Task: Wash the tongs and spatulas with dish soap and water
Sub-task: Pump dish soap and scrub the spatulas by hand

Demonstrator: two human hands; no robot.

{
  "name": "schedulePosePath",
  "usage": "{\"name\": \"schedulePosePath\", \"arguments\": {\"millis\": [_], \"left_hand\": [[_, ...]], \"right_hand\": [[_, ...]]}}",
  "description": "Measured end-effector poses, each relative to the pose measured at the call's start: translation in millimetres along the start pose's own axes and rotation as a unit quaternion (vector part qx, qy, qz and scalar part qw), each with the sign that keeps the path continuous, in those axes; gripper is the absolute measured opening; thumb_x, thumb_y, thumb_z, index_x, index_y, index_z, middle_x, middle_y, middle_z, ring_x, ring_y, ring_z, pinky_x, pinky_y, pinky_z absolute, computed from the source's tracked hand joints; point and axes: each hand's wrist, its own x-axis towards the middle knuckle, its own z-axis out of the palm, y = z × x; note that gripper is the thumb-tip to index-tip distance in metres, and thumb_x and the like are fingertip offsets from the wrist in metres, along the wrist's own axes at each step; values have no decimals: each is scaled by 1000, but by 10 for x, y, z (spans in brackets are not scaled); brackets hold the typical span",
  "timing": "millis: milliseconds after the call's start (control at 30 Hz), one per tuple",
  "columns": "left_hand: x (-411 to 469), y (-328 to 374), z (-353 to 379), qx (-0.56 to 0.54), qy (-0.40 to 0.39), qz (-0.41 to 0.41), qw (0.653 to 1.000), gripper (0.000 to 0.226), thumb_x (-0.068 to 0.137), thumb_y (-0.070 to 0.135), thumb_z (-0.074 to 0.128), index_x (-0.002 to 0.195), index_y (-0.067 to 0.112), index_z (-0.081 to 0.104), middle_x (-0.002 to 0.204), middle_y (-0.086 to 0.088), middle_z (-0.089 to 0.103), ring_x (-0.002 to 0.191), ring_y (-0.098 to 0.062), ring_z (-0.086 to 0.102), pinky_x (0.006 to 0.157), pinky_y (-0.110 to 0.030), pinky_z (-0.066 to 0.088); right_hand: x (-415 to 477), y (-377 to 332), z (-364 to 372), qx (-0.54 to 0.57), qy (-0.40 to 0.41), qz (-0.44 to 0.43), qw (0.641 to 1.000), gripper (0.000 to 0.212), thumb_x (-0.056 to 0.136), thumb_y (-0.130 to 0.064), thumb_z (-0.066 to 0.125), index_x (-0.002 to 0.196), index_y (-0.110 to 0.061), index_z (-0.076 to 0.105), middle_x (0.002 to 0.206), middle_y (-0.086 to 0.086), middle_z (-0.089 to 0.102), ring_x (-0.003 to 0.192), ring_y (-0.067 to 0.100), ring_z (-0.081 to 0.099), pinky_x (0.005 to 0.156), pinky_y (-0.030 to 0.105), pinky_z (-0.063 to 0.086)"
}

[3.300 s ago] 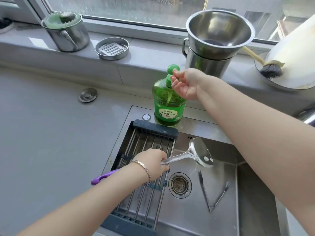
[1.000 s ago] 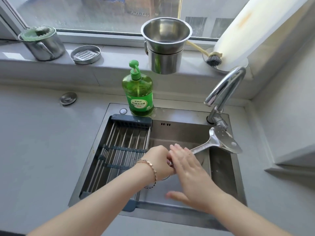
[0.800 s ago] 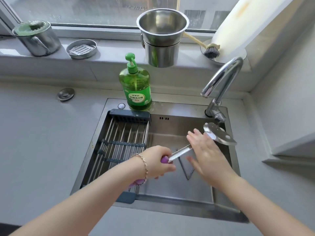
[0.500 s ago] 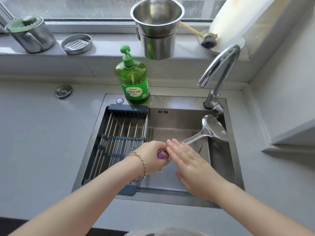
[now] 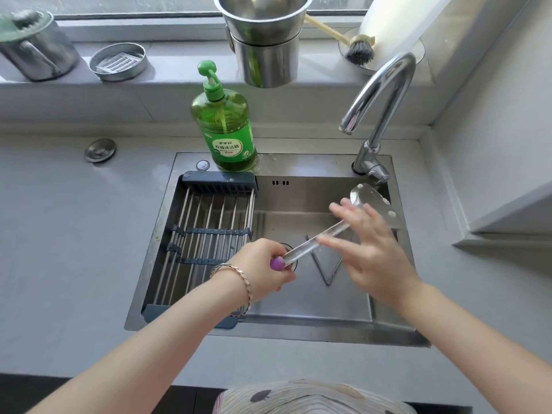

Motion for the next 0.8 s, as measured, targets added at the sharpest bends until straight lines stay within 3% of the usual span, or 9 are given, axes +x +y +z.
{"name": "schedulePosePath", "arguments": {"millis": [67, 200, 300, 400, 467, 533, 600, 700, 800], "left_hand": [[-14, -12, -30, -1, 7, 3, 1000, 16, 84, 21, 63, 80, 6, 63, 65, -2, 62, 59, -12, 62, 68, -25, 54], [-22, -12, -56, 63, -5, 18, 998, 15, 85, 22, 59, 83, 8, 63, 68, -3, 60, 73, -26, 65, 72, -35, 57], [-27, -18, -69, 121, -17, 29, 992, 16, 86, 23, 57, 79, 9, 60, 62, 1, 50, 64, -23, 51, 70, -35, 54], [-42, -27, -103, 142, -31, 41, 988, 17, 88, 22, 55, 77, 9, 58, 60, 3, 46, 61, -20, 46, 68, -34, 54], [-56, -22, -116, 148, -38, 46, 987, 18, 88, 21, 54, 80, 6, 60, 62, 1, 46, 58, -18, 46, 65, -32, 54], [-71, -11, -118, 135, -41, 47, 989, 19, 87, 20, 55, 75, 6, 58, 58, 4, 45, 49, -8, 46, 57, -22, 48], [-88, 25, -107, 119, -50, 50, 990, 19, 85, 19, 58, 69, 9, 55, 55, 7, 44, 45, 0, 46, 52, -17, 43], [-87, 99, -58, 123, -49, 66, 989, 25, 84, 21, 58, 61, 16, 49, 57, 5, 44, 56, -15, 47, 58, -23, 43], [-92, 119, -62, 134, -47, 68, 987, 30, 83, 24, 61, 57, 19, 46, 57, 5, 45, 61, -19, 47, 62, -28, 46]], "right_hand": [[-3, 73, -50, 6, 5, 37, 999, 55, 70, 1, 46, 116, -23, 60, 138, 15, 43, 133, 29, 36, 112, 47, 21], [26, 11, -115, 56, -47, -79, 994, 39, 77, -6, 49, 110, -17, 68, 130, 13, 55, 128, 24, 43, 111, 44, 26], [189, 111, -292, 174, -50, 51, 982, 25, 85, -20, 55, 106, -18, 67, 115, -2, 63, 113, 12, 55, 114, 33, 24], [360, 264, -469, 181, -234, 138, 945, 17, 82, -26, 67, 99, -24, 71, 103, -9, 69, 107, 5, 58, 116, 23, 13], [406, 332, -460, 160, -314, 128, 927, 13, 78, -35, 69, 82, -24, 76, 89, -11, 73, 96, 6, 63, 115, 32, 23], [471, 291, -450, 162, -352, 141, 911, 26, 73, -53, 65, 69, -29, 73, 66, -13, 70, 77, 10, 65, 100, 44, 43], [513, 187, -388, 147, -374, 146, 904, 48, 68, -69, 54, 60, -24, 68, 52, -12, 63, 66, 10, 65, 86, 41, 51], [612, -149, -291, 156, -389, 140, 897, 50, 74, -64, 56, 49, -20, 59, 41, -6, 55, 41, 5, 49, 54, 20, 42], [649, -328, -262, 179, -403, 143, 886, 49, 77, -62, 57, 50, -20, 57, 40, -4, 53, 37, 5, 45, 52, 20, 39]]}}
